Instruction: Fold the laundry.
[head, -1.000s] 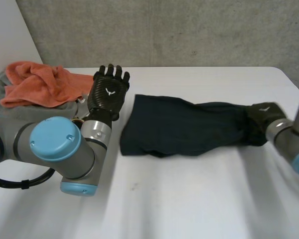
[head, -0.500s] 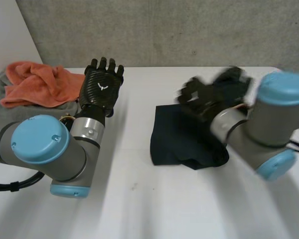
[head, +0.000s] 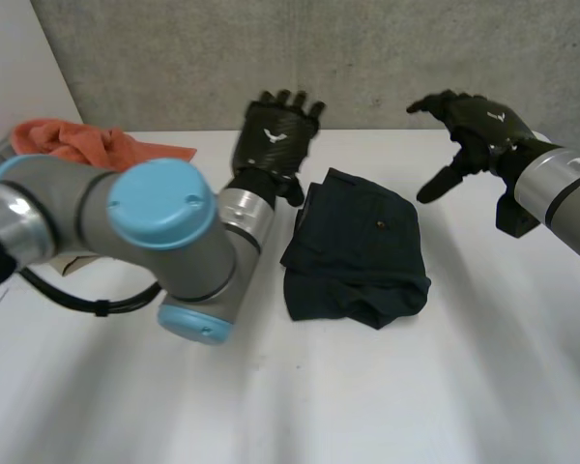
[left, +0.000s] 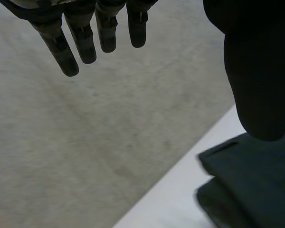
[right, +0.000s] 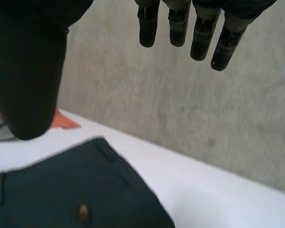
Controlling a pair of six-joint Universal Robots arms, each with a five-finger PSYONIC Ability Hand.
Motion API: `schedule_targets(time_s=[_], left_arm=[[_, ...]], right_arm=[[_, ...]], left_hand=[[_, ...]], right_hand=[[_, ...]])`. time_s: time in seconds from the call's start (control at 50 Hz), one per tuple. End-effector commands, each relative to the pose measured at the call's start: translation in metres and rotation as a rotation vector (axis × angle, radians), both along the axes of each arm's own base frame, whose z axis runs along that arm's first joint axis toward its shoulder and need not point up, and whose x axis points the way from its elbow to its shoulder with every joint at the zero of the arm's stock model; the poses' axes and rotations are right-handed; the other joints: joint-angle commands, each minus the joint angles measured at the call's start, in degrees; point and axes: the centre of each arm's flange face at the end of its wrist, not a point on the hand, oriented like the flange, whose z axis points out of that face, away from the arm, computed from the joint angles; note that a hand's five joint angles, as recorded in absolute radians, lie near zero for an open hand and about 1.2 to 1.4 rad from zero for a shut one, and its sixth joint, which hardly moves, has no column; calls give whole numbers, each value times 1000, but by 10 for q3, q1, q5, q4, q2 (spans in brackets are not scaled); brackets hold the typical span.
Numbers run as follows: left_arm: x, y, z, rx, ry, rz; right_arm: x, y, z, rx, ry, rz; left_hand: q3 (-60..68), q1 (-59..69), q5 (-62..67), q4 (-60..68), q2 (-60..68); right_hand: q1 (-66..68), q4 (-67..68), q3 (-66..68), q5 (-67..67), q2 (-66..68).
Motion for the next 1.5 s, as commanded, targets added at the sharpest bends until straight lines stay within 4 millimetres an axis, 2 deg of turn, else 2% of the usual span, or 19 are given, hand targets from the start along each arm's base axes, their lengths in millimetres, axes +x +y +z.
schedule_targets(time_s=[0.02, 0.12, 0.2, 0.3, 0.5, 0.76, 0.84, 0.9, 1.0, 1.1, 1.2, 1.24, 1.28, 1.44, 1.46, 1.5], left_arm=[[-22, 2, -41, 88, -99, -69], [-11, 9, -64, 161, -195, -41], [-2, 20, -69, 147, -273, -44], [0, 22, -74, 89, -343, -39], [-8, 11, -88, -28, -356, -27], [-16, -1, -113, -47, -346, -28], [-17, 0, -113, -54, -357, -37], [-16, 0, -111, -55, -356, -35], [-12, 3, -108, -42, -368, -22], [0, 19, -78, -29, -375, 1], [11, 34, -59, -16, -379, 3], [15, 52, -52, 11, -398, -22], [16, 61, -50, 33, -403, -38], [21, 71, -52, 111, -414, -56], [21, 70, -53, 111, -414, -56], [20, 68, -52, 110, -406, -54]], right_arm=[[2, -18, -45, 112, 184, -35], [-1, -19, -57, 131, 238, -66], [3, -13, -63, 128, 274, -42], [9, -8, -64, 110, 309, -16], [26, 5, -68, 96, 340, 37], [29, 0, -71, 88, 346, 14], [29, -4, -72, 86, 348, 5], [29, -5, -72, 85, 348, 4], [30, -9, -67, 68, 342, 0], [32, -11, -54, 41, 332, 8], [34, -13, -45, 34, 334, 23], [36, -12, -48, 52, 344, 54], [38, -14, -55, 70, 345, 72], [44, -20, -81, 124, 362, 82], [44, -21, -83, 129, 364, 83], [45, -21, -91, 145, 368, 85]], left_hand=[[25, 35, 19, 28, 29], [109, 119, 103, 112, 113], [162, 173, 157, 166, 167], [220, 230, 214, 223, 224], [223, 234, 217, 226, 228], [331, 341, 325, 334, 335], [445, 455, 439, 448, 449], [680, 690, 674, 683, 684], [680, 691, 675, 684, 685], [680, 691, 675, 684, 685], [680, 691, 675, 684, 685], [680, 691, 675, 684, 685], [680, 691, 675, 684, 685], [680, 691, 675, 684, 685], [656, 666, 650, 659, 660], [349, 360, 343, 352, 354]], right_hand=[[-16, -33, -18, -38, -26], [-16, -33, -18, -38, -26], [-16, -33, -18, -38, -26], [-16, -33, -18, -38, -26], [-16, -33, -18, -38, -26], [-16, -33, -18, -38, -26], [-16, -33, -18, -38, -26], [-16, -33, -18, -38, -26], [-16, -33, -18, -38, -26], [-16, -33, -18, -38, -26], [-16, -33, -18, -38, -26], [-16, -33, -18, -38, -26], [-16, -33, -18, -38, -26], [-16, -33, -18, -38, -26], [-16, -33, -18, -38, -26], [-16, -33, -18, -38, -26]])
